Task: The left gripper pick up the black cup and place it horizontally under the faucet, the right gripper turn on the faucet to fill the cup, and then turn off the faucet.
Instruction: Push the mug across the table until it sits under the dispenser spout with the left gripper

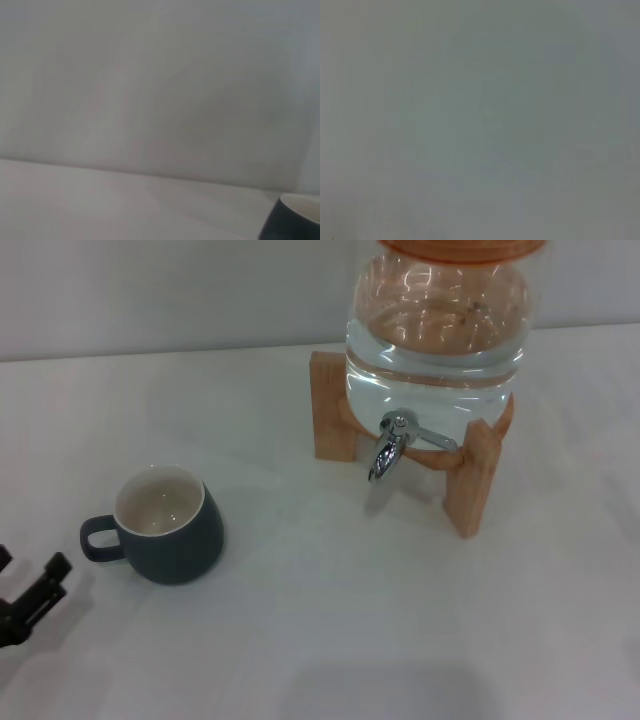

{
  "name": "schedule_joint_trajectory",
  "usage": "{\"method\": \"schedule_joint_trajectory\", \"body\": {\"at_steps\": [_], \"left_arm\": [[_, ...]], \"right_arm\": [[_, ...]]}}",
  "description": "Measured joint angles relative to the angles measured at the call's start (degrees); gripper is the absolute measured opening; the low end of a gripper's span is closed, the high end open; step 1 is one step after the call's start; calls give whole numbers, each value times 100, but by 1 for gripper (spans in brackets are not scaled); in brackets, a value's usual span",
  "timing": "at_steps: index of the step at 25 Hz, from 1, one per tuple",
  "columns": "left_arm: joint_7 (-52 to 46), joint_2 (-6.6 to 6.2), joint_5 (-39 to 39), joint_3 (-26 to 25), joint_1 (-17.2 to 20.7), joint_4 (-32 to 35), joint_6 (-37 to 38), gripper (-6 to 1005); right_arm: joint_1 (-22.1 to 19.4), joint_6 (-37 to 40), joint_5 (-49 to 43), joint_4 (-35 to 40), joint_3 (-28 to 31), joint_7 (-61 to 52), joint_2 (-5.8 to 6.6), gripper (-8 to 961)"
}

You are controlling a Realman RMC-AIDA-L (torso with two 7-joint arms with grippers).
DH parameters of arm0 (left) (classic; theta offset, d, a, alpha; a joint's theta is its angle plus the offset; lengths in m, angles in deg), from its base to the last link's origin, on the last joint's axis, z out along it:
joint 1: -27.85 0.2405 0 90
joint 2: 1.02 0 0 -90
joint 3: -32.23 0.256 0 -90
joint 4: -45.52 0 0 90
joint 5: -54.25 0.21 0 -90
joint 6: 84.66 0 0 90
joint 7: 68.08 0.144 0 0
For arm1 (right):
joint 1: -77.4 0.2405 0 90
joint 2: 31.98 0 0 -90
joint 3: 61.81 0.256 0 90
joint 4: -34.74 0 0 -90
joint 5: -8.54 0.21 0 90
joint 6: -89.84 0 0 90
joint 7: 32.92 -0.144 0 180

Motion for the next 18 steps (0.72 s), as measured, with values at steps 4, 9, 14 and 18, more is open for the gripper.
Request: {"method": "schedule_joint_trajectory", "body": {"at_steps": [4, 9, 14, 18], "left_arm": [[4, 0, 131, 1, -138, -70, 194, 890], [-7, 5, 139, 0, -249, -82, 348, 890], [-42, 8, 171, 0, -347, -82, 481, 890], [-67, 9, 192, 0, -409, -81, 547, 889]], "right_arm": [[3, 0, -11, -5, -13, 1, -3, 825], [5, -1, -15, -7, -25, 2, -3, 825], [7, -16, -17, -10, -28, 3, -3, 825], [0, -34, -17, -32, -28, 3, -3, 825]]}}
